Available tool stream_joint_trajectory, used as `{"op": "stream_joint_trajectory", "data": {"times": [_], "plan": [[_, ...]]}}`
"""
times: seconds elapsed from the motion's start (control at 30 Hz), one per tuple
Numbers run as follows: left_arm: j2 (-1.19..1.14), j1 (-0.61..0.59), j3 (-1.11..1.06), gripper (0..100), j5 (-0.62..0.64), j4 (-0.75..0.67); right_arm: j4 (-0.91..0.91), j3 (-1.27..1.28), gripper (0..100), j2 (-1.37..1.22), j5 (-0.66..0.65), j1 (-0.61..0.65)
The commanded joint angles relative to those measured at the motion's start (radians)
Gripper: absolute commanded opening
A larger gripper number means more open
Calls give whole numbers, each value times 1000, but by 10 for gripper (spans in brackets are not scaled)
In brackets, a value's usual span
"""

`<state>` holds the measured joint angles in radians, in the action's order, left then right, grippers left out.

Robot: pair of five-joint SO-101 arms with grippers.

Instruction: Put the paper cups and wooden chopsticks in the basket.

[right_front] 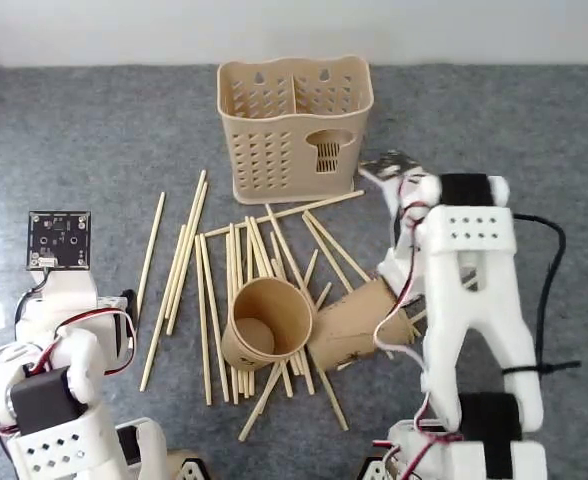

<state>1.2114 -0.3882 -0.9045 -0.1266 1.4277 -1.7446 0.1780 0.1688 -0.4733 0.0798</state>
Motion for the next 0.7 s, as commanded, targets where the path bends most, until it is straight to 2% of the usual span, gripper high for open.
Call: {"op": "stream_joint_trajectory", "data": {"times": [0.0, 0.2, 0.3, 0.57, 0.67], "plan": [[-3, 2, 5, 214, -5, -20, -45, -52, 9, 102, 17, 64], [-3, 2, 5, 214, -5, -18, -50, -52, 9, 156, 63, 134], [-3, 2, 5, 214, -5, -18, -50, -52, 9, 168, 64, 125], [-3, 2, 5, 214, -5, -18, -50, -52, 9, 159, 118, -131], [-3, 2, 5, 214, -5, -18, -45, -2, 9, 147, 48, -191]]}}
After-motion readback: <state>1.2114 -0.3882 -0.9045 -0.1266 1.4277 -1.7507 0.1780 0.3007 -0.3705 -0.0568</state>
